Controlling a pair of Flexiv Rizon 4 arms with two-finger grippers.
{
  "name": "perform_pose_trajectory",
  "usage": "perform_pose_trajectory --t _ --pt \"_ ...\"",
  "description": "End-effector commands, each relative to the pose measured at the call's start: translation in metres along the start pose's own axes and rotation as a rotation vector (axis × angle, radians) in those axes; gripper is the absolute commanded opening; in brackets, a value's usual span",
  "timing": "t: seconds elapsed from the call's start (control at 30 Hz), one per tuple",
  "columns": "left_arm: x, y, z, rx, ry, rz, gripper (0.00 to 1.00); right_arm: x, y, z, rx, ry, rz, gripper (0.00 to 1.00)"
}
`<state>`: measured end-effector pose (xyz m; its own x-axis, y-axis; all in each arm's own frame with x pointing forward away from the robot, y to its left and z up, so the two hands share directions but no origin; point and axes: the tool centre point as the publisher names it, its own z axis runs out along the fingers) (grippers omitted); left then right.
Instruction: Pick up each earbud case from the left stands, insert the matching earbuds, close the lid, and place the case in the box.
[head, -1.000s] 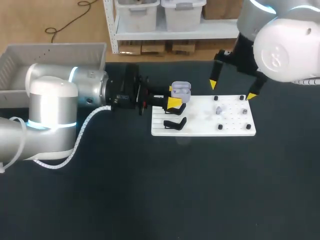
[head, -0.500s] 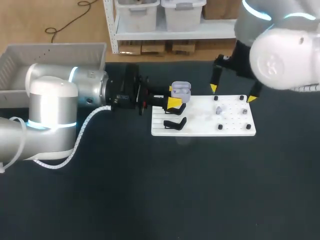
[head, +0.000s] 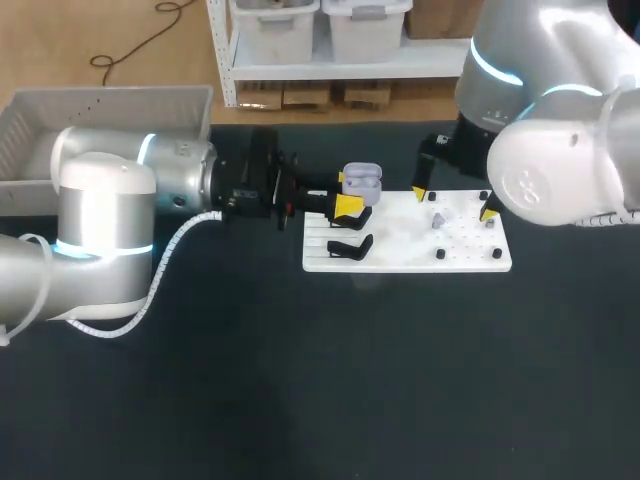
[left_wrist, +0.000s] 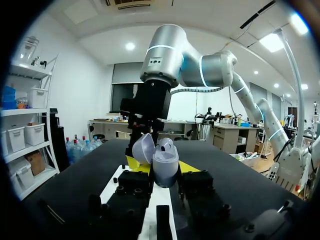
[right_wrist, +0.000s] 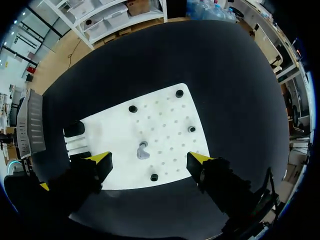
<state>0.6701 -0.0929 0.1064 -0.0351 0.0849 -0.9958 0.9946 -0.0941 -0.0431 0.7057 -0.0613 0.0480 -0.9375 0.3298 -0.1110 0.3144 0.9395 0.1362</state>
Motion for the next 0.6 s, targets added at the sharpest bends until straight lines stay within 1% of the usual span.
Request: perform_pose_trajectory --t 0.03,0.1,0.13,0.3,0.47,0.6 --pt "0.001 -0.001 0.0 -0.002 -0.003 0.003 0.0 0.005 0.001 0.002 0.003 -0.017 -0.019 0.53" --pt "0.001 -0.001 0.0 -0.002 -0.003 0.003 0.0 0.006 0.004 0.003 0.005 -0.019 -0.028 0.53" --pt "0.001 -0.001 0.0 -0.002 -0.003 0.003 0.0 0.007 0.005 0.003 0.005 -0.019 -0.032 0.5" --pt "0.001 -0.001 0.0 -0.002 -0.003 0.003 0.0 0.01 0.011 0.008 0.0 -0.014 -0.044 0.47" --pt "0.001 -0.001 0.0 -0.002 -0.003 0.003 0.0 0.014 0.014 0.014 -0.001 -0.007 -0.048 0.41" --pt "0.001 -0.001 0.0 -0.002 -0.003 0.003 0.0 0.015 0.013 0.018 0.014 -0.016 -0.044 0.41"
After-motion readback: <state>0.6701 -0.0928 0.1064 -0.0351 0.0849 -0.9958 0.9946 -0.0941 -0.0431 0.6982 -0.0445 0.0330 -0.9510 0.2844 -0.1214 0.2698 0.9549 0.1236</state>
